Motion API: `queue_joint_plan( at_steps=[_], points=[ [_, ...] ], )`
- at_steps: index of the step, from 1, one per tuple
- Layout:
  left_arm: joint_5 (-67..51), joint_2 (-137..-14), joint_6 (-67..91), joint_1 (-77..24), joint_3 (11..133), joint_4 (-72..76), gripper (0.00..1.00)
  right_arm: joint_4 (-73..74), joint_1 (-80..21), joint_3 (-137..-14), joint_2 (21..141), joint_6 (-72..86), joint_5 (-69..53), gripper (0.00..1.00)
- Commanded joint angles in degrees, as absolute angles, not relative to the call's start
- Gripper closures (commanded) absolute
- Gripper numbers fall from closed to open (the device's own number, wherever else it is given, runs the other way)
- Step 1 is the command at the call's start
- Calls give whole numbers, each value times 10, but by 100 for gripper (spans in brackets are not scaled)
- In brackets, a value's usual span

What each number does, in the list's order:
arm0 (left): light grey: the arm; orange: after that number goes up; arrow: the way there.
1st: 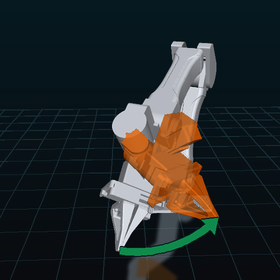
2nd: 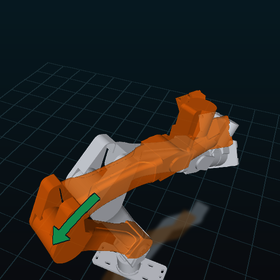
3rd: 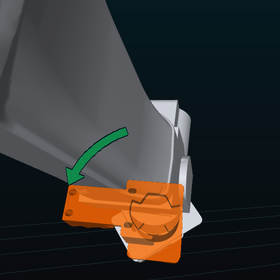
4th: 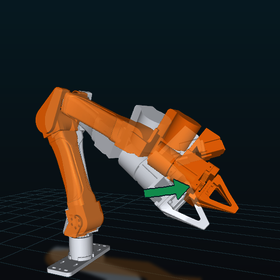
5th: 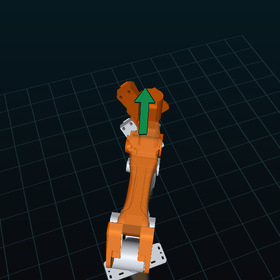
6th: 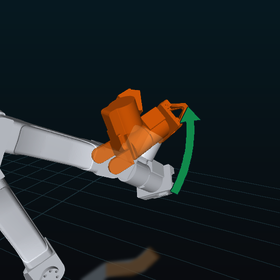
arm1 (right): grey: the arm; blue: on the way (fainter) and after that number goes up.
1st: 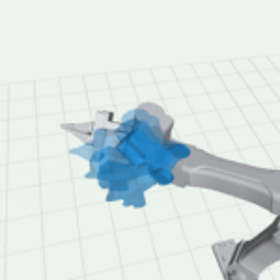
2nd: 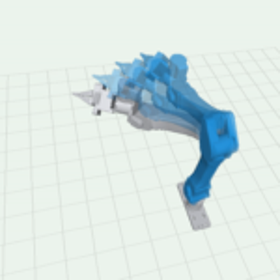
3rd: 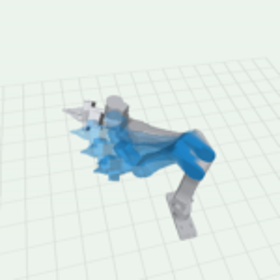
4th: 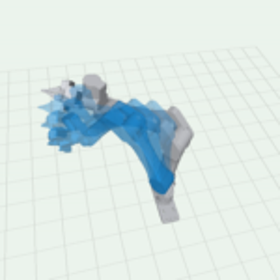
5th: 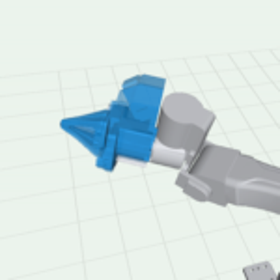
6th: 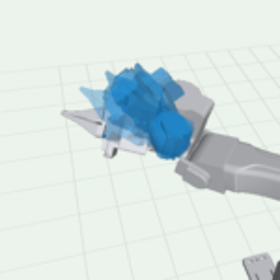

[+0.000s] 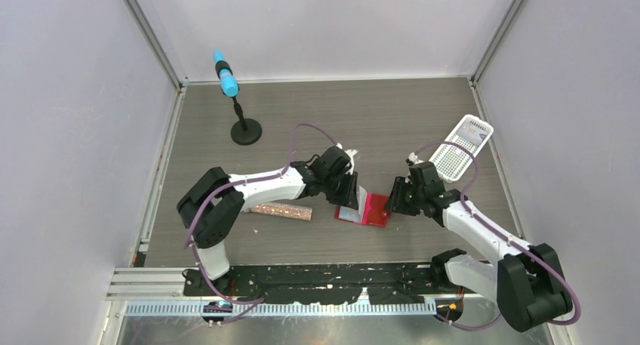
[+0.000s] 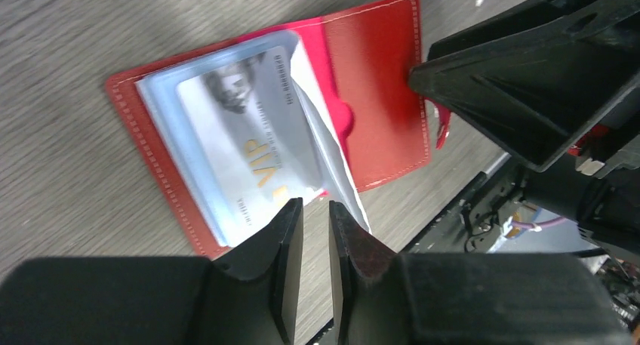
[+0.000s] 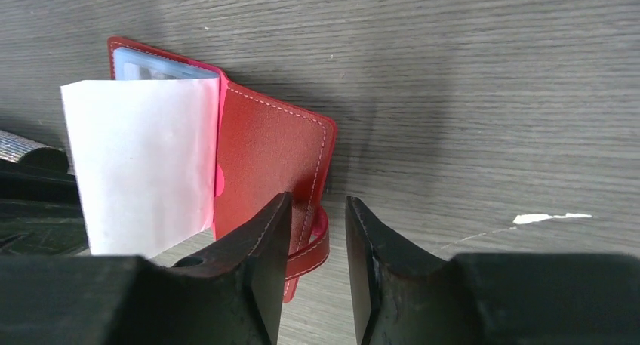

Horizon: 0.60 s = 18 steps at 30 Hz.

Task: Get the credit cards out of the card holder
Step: Open the card holder at the center of the board.

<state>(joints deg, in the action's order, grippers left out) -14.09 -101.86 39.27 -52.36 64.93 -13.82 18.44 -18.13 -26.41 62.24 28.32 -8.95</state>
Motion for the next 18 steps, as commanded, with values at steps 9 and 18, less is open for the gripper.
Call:
queue_joint_plan(
  at_steps=[9,18],
  points=[
    [-199,-1062,399,-561,701,-65,77,281,-178,-323,489,272,-103,50],
    [-189,-1106,402,-578,714,-56,76,258,-178,-320,425,304,-168,66]
  ],
)
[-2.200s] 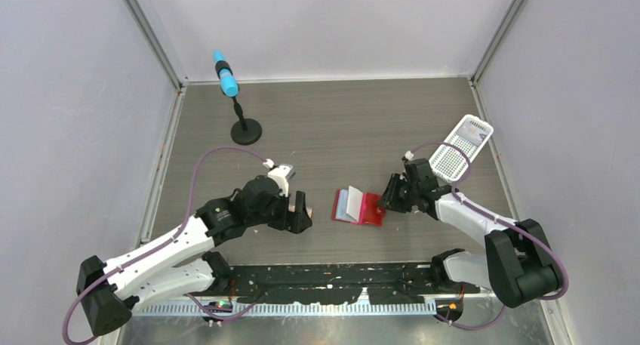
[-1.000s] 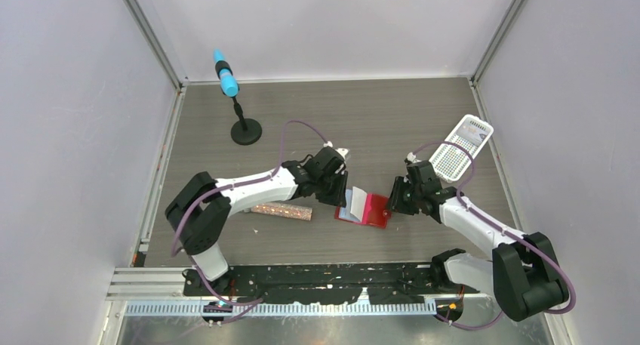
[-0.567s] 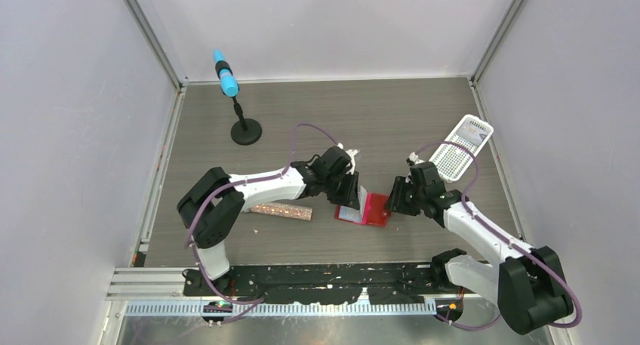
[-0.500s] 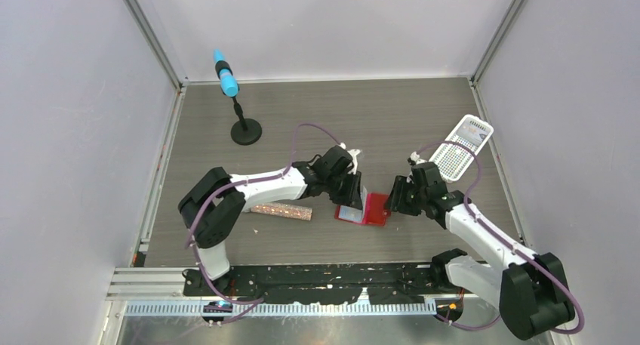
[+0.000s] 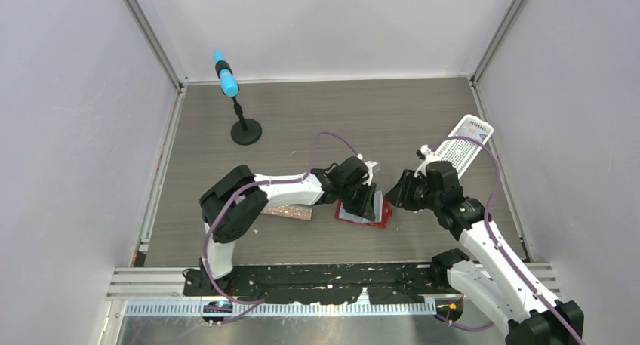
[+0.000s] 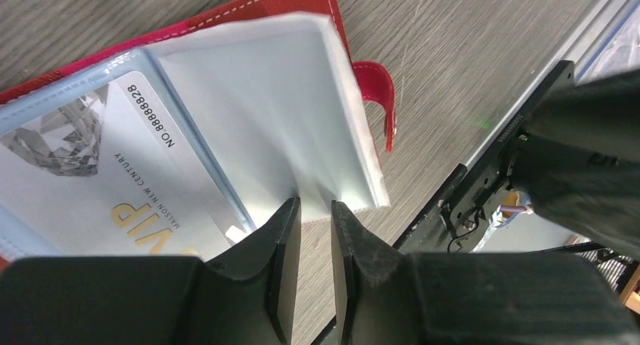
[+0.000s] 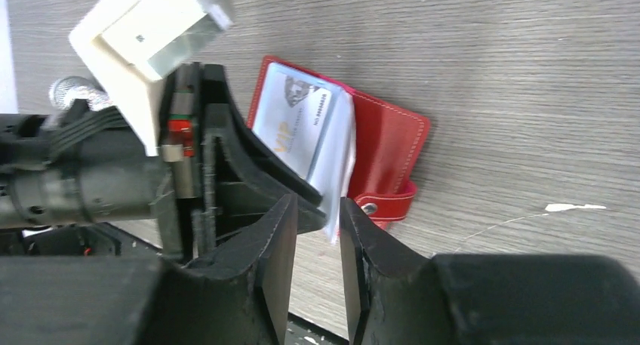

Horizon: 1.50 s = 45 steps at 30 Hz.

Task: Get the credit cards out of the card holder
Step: Open the card holder at the center of the board, then remove the credit card from the card holder.

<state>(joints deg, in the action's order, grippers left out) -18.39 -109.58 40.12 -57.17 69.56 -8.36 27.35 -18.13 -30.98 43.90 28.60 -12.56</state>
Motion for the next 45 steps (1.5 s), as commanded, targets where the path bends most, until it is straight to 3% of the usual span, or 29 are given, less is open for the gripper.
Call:
queue_joint_plan(
  at_steps=[1,7,18,29,45],
  points=[
    [-185,-1108,401,-579,714,-57,76,245,-178,-316,426,307,-173,69],
    [-171,-1104,406,-581,686,-39,76,180,-178,-279,443,342,-203,78],
    [-171,-1081,467,-587,627,27,75,76,-179,-243,533,370,-189,83],
    [-102,-963,457,-576,590,-79,63,6,-180,-201,635,348,-190,81],
    [-99,-1007,396,-504,618,-121,64,-22,-183,-201,619,351,-220,75]
  ],
)
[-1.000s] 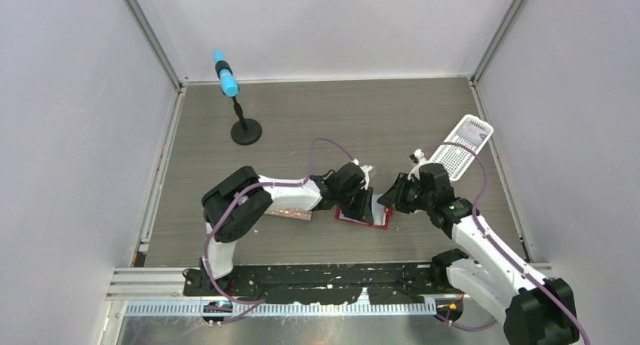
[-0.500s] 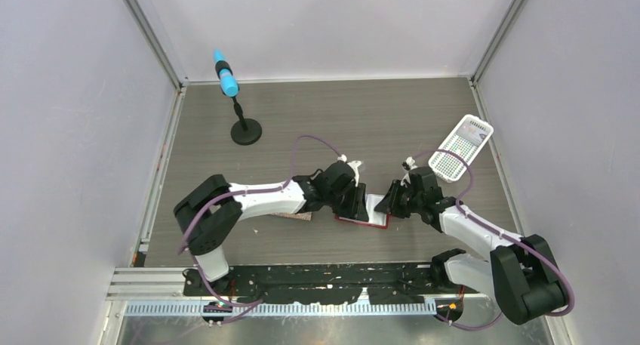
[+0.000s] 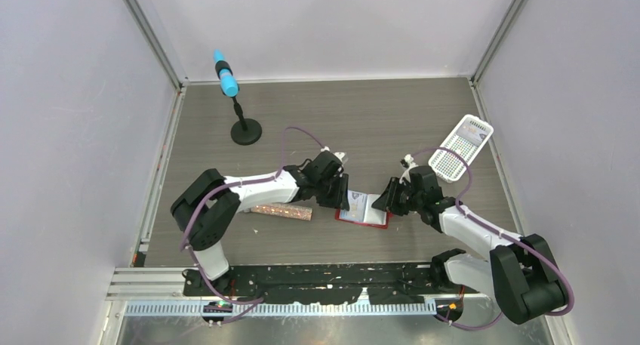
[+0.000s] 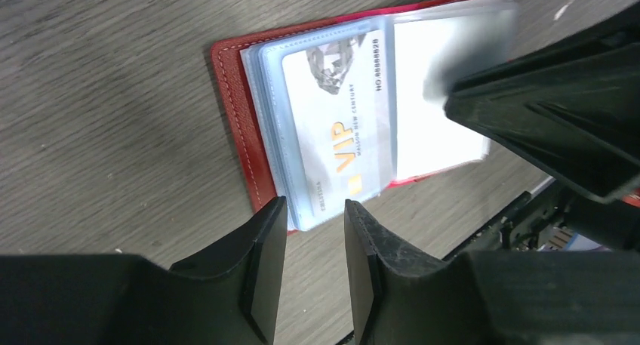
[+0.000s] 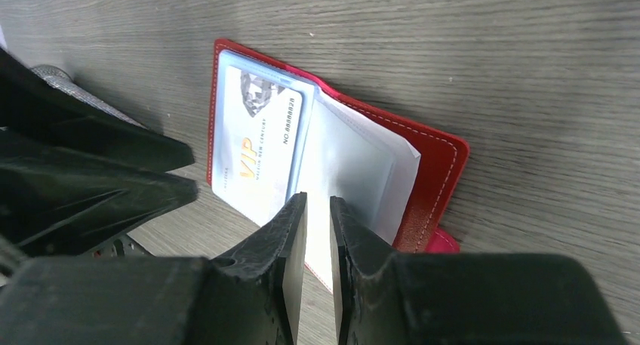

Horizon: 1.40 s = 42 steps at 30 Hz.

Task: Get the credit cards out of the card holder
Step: Remove the credit card from the card holder.

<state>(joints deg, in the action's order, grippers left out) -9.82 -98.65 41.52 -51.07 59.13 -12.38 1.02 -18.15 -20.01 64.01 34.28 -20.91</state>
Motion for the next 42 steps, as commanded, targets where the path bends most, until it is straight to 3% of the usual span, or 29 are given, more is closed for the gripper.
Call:
queue_joint_plan(
  at_steps=[1,23,42],
  points=[
    [-103,-1011,396,-503,619,-116,64,-23,-185,-202,618,353,-220,75],
    [-151,-1027,407,-502,576,-54,72,-52,-226,-227,677,373,-186,70],
    [-129,-988,408,-508,586,-86,76,-69,-226,-221,703,359,-187,68]
  ],
)
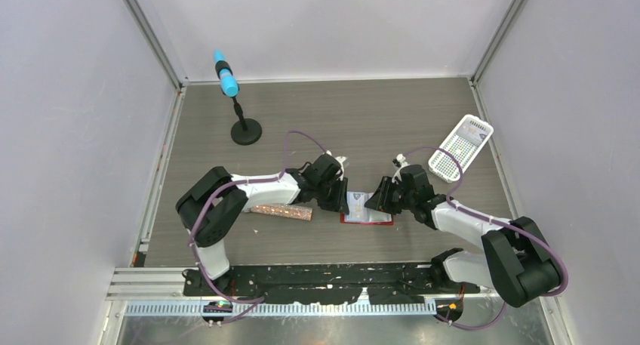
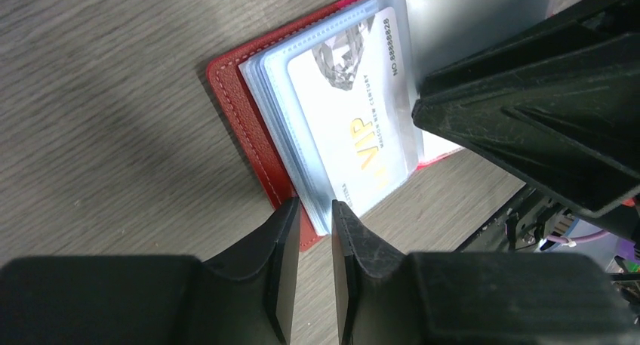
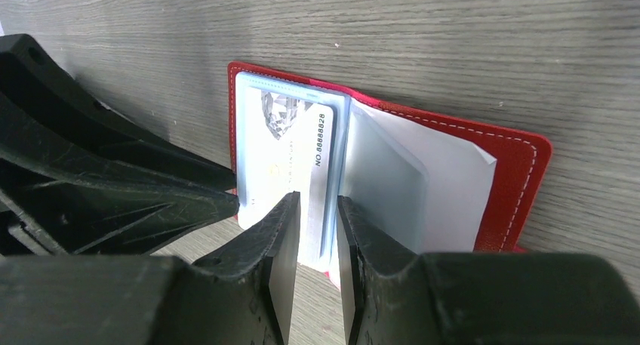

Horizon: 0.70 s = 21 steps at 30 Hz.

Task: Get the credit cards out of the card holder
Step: Remove the credit card from the card holder.

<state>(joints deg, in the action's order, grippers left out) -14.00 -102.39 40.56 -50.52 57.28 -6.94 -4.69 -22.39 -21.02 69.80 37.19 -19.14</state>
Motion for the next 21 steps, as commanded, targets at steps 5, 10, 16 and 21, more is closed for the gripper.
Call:
queue_joint_plan(
  at_steps=[5,10,16,21],
  points=[
    [-127,-1001,405,-508,617,-102,76,-71,-226,-219,704,358,-185,69],
    [-128,-1019,403,-508,627,-89,76,-76,-226,-218,708,358,-188,71],
    [-123,-1044,401,-507,627,-90,80,-81,-226,-216,711,360,-191,73],
    [-123,-1053,403,-507,611,-77,83,-89,-226,-214,718,364,-193,73]
  ],
)
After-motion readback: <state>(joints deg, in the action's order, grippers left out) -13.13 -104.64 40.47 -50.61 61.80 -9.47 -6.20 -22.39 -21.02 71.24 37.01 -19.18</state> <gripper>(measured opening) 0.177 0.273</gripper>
